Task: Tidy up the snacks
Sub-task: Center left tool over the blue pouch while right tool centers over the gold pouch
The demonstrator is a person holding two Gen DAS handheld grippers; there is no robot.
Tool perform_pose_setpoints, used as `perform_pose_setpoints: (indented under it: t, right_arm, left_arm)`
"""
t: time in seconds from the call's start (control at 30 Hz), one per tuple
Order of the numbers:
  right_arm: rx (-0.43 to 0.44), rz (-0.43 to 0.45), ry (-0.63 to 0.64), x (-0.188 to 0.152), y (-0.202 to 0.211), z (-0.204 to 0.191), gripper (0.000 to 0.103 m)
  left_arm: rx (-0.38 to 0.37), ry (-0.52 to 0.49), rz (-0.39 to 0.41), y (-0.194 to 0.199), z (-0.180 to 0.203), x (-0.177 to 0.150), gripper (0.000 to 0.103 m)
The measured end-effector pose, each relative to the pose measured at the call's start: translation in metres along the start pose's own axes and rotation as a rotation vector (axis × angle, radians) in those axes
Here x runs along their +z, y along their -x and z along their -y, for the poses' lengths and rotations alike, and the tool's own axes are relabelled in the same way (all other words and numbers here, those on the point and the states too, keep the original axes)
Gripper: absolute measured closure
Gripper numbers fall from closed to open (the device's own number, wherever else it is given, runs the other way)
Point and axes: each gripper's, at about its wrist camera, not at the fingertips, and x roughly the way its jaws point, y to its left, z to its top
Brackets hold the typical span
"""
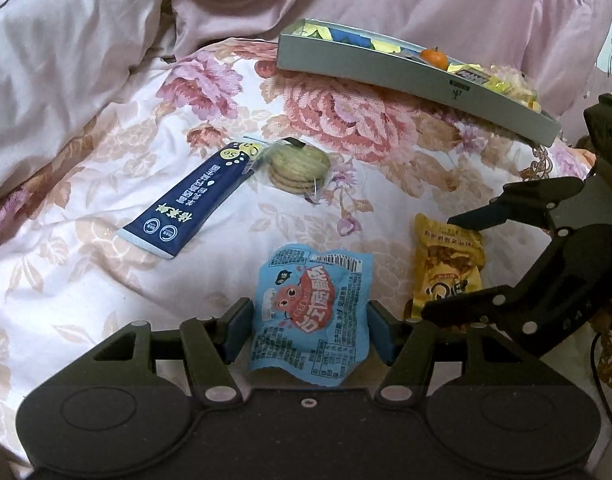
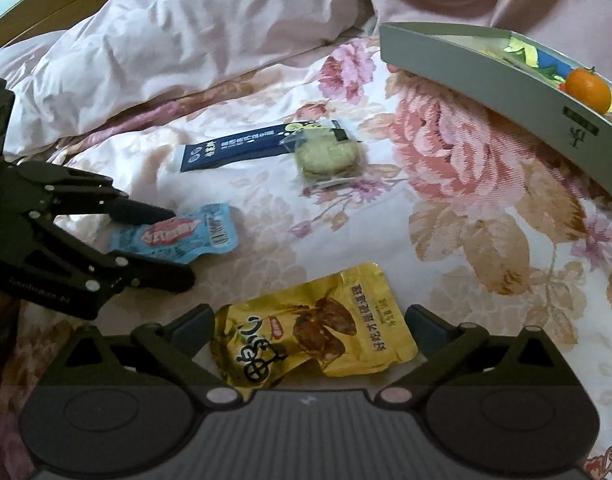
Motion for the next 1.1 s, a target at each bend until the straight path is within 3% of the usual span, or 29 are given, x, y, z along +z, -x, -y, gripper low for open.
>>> perform_pose_setpoints:
  t: [0.53,0.9,1.1]
  right_arm:
    - [0.129,-0.06,0.064,-0.002,0.0,-0.012,0.0]
    - [0.125,-0.055,0.09,-0.005,-0.003,-0.022,0.0]
    - [0.077,-0.031,0.078,-0.005,-0.005,-0.029,0.001]
  left_arm:
    - [0.002,-0.004,-0.001,0.0,0.001,0.0,0.039]
    - [0.002,-0.004,-0.002,0.0,0.001,0.0,0.039]
    - [0.001,0.01,0.008,0.001,0.0,0.0,0.04]
